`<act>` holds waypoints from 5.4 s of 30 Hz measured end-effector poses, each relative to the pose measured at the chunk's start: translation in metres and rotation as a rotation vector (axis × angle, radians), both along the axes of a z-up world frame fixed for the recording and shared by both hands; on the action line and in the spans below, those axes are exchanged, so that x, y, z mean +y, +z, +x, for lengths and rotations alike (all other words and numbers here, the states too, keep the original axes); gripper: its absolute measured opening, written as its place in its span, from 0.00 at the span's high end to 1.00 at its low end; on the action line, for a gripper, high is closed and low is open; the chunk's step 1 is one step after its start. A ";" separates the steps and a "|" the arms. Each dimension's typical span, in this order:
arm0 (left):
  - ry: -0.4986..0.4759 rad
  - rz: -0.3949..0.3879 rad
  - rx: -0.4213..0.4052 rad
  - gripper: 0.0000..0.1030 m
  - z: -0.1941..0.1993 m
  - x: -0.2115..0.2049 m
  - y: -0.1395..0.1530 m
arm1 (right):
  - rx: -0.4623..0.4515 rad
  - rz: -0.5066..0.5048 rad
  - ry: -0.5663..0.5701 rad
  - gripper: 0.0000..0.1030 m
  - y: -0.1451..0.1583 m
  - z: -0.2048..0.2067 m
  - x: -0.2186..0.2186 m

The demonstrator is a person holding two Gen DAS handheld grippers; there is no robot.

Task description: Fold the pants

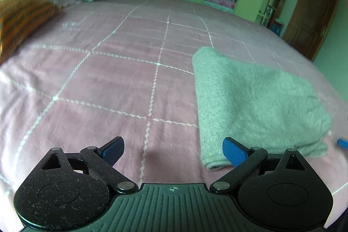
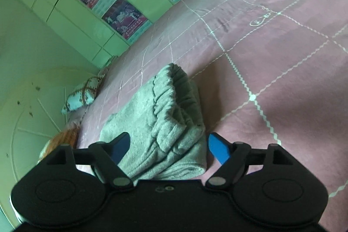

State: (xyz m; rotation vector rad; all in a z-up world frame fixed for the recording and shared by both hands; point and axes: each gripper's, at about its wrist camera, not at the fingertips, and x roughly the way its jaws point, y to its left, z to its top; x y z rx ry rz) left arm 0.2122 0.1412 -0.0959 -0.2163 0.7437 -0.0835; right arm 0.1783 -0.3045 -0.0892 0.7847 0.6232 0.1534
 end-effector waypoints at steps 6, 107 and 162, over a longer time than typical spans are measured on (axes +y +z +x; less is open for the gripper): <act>0.002 -0.189 0.011 0.06 0.014 0.017 -0.014 | 0.033 0.008 -0.011 0.12 -0.014 0.007 -0.008; 0.033 0.157 -0.248 0.00 -0.155 -0.102 0.079 | -0.133 -0.670 0.225 0.06 0.107 -0.083 0.114; -0.020 0.113 -0.415 0.00 -0.218 -0.132 0.157 | -0.332 -0.709 0.136 0.06 0.183 -0.160 0.124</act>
